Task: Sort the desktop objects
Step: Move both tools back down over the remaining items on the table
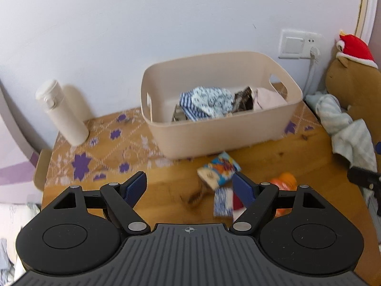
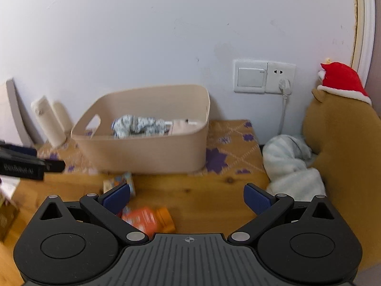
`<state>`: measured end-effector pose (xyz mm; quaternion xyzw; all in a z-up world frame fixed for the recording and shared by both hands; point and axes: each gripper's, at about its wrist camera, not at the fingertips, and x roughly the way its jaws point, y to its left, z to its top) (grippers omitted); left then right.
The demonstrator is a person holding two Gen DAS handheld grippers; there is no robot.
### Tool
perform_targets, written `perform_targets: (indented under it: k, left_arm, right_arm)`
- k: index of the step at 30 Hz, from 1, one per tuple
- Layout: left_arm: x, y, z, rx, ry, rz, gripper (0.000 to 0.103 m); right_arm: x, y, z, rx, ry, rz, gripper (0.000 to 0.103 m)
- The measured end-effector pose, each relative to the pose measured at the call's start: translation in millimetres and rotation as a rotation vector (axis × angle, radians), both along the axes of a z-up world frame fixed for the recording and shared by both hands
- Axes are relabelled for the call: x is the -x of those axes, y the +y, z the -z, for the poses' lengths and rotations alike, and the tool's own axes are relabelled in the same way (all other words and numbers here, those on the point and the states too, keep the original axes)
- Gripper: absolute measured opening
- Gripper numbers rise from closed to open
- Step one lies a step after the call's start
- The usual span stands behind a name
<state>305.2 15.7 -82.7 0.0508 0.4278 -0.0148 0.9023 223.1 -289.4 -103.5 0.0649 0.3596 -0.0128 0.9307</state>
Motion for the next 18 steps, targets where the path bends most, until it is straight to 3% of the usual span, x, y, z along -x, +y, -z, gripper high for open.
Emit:
perform_targets:
  k: [10,18]
  left_arm:
    - [64,6,30,-0.011,0.076,0.039,0.080]
    - [111,24,58,0.028,0.174,-0.028,0.080]
  right_arm:
    - [71,24,18,0.037,0.081,-0.024,0.103]
    - [113,42,46,0.016,0.164,-0.002,0.103]
